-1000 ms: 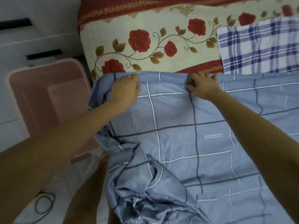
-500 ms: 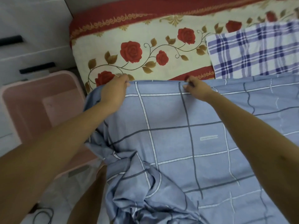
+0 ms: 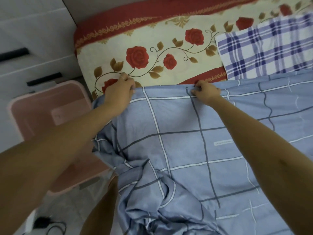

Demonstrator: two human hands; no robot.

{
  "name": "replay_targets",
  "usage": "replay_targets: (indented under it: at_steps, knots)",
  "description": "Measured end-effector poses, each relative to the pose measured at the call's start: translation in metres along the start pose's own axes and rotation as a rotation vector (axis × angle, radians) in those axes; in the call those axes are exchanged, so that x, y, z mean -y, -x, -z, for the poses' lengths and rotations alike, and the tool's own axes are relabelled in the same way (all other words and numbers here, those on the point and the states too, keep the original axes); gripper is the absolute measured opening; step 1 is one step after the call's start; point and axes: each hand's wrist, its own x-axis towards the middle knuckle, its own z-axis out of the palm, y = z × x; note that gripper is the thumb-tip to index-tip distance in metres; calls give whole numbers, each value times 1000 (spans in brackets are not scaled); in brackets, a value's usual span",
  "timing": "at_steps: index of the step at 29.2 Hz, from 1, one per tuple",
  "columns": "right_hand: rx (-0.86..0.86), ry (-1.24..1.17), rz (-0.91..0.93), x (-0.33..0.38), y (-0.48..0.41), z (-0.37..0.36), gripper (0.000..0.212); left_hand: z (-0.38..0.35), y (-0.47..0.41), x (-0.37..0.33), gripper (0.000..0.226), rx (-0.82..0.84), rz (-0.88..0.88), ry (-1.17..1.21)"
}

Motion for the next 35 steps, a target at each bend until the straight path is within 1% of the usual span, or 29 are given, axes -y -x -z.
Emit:
replay_targets:
  at_steps: [2, 4, 5, 7, 9, 12, 14, 18, 20, 22, 24, 25, 28, 31, 33, 35]
  knots:
    - [-38, -2, -6, 2, 1, -1, 26, 3, 3, -4, 9, -42, 60, -115]
    - [-74, -21, 15, 2, 0, 3, 25, 4, 1, -14, 23, -67, 105, -233]
    - [-96, -40, 28, 0, -1, 5, 23, 1, -1, -22, 32, -61, 87, -242]
    - [-134, -79, 71, -2, -2, 7, 20, -7, -3, -39, 42, -22, -19, -166]
    - [-172, -71, 146, -4, -3, 6, 18, -20, -7, -61, 39, 43, -116, -110]
    - [-210, 64, 301, -17, -2, 10, 22, -48, -20, -99, 38, 62, -144, -94]
    - [-186, 139, 330, -37, -3, 16, 21, -66, -30, -122, 39, 18, -151, -78]
    - [-139, 240, 184, -93, -13, 32, 34, -95, -56, -157, 32, -68, -162, -58]
    - [-137, 299, 114, -122, -19, 41, 34, -105, -69, -174, 27, -121, -225, -45]
    - [-141, 389, 26, -153, -26, 49, 40, -116, -83, -189, 31, -152, -310, -81]
    - [-162, 426, -58, -180, -34, 53, 48, -123, -95, -196, 30, -192, -360, -104]
    - [-177, 427, -79, -189, -37, 53, 47, -126, -99, -195, 26, -212, -374, -101]
    - [-190, 407, -84, -203, -46, 55, 39, -136, -102, -192, 23, -248, -468, -50]
    - [-202, 359, -57, -201, -52, 58, 39, -138, -100, -192, 27, -240, -566, -32]
    - [-181, 280, -46, -199, -55, 61, 39, -137, -102, -193, 25, -224, -557, -24]
    - [-116, 180, -35, -199, -57, 66, 39, -136, -105, -193, 23, -214, -522, -13]
